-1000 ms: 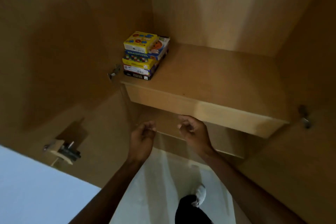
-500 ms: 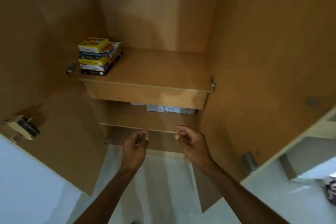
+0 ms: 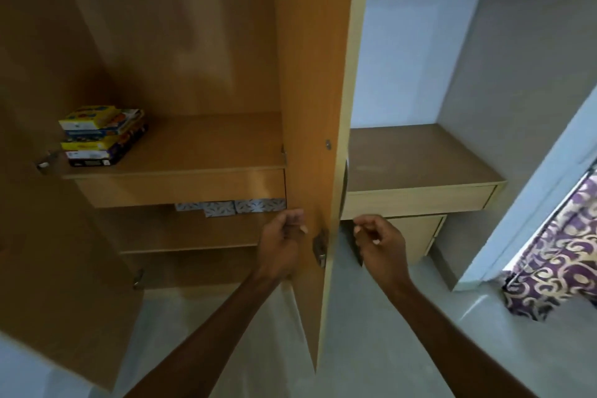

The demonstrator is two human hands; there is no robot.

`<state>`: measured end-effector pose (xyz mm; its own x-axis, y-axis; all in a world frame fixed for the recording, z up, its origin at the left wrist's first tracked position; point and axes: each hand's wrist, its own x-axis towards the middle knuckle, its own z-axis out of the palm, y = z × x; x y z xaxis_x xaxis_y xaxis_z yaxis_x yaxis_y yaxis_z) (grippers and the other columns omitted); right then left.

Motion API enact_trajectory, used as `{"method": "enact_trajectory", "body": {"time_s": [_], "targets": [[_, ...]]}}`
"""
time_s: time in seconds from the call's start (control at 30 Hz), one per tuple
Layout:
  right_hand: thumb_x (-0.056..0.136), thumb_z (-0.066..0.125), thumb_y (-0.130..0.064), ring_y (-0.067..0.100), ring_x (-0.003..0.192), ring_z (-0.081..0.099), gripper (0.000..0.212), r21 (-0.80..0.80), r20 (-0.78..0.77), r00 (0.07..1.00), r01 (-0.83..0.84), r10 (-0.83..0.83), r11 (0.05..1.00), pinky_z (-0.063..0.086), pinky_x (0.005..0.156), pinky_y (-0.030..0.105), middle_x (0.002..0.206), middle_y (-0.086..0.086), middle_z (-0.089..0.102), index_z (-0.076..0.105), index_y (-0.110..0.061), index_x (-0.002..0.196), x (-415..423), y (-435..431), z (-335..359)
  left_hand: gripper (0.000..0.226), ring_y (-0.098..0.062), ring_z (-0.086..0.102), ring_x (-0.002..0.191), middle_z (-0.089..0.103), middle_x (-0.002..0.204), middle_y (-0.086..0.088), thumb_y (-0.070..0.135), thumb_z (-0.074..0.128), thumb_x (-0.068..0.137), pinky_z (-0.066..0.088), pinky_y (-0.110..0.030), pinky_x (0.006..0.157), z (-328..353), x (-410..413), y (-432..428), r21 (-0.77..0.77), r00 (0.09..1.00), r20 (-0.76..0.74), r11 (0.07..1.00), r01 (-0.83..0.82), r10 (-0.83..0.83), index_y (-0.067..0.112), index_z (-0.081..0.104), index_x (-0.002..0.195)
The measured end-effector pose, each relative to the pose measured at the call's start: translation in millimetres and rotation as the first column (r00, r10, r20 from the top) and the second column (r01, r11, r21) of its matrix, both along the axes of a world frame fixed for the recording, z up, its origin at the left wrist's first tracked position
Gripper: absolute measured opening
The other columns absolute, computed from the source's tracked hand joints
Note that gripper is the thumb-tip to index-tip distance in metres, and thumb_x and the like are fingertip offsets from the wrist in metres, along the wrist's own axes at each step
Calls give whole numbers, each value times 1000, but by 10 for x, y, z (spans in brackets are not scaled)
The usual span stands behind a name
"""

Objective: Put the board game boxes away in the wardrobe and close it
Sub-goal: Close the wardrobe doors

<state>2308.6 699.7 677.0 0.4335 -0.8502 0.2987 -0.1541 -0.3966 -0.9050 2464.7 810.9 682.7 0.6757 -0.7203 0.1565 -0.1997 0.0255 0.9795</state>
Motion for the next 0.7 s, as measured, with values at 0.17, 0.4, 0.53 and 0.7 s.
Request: {"method": "enact_trajectory", "body": {"time_s": [0.17,0.4,0.53,0.7], "targets": [[93,54,-2,6,113,56,46,79,-77,980,-178,184,981,41,85,8,127,-9,58,52,-20,135,171,-295,295,35,-10,66,104,68,118,4,4,60,90,58,-31,86,250,-225,-269,-1,996,17,996,91,-91,18,63,122],[89,55,1,9,98,65,33,59,-63,973,-218,221,974,52,85,21,106,-5,69,64,-22,112,407,-286,365,42,-10,66,105,68,118,7,2,62,88,60,-28,79,220,-155,-127,-4,995,-17,995,100,-100,21,61,125],[86,66,-6,13,90,68,17,58,-68,963,-256,260,965,57,85,32,94,1,73,68,-16,100,701,-188,332,35,-10,67,100,71,111,9,-1,61,89,55,-20,76,249,116,187,-13,999,31,999,39,-38,20,64,118],[78,76,-9,21,77,69,11,31,-105,888,-447,447,894,58,76,36,80,5,71,69,-15,85,1406,76,343,38,-8,68,100,72,106,13,-4,62,88,57,-27,84,299,756,757,-6,995,91,999,-39,40,28,66,109]]}}
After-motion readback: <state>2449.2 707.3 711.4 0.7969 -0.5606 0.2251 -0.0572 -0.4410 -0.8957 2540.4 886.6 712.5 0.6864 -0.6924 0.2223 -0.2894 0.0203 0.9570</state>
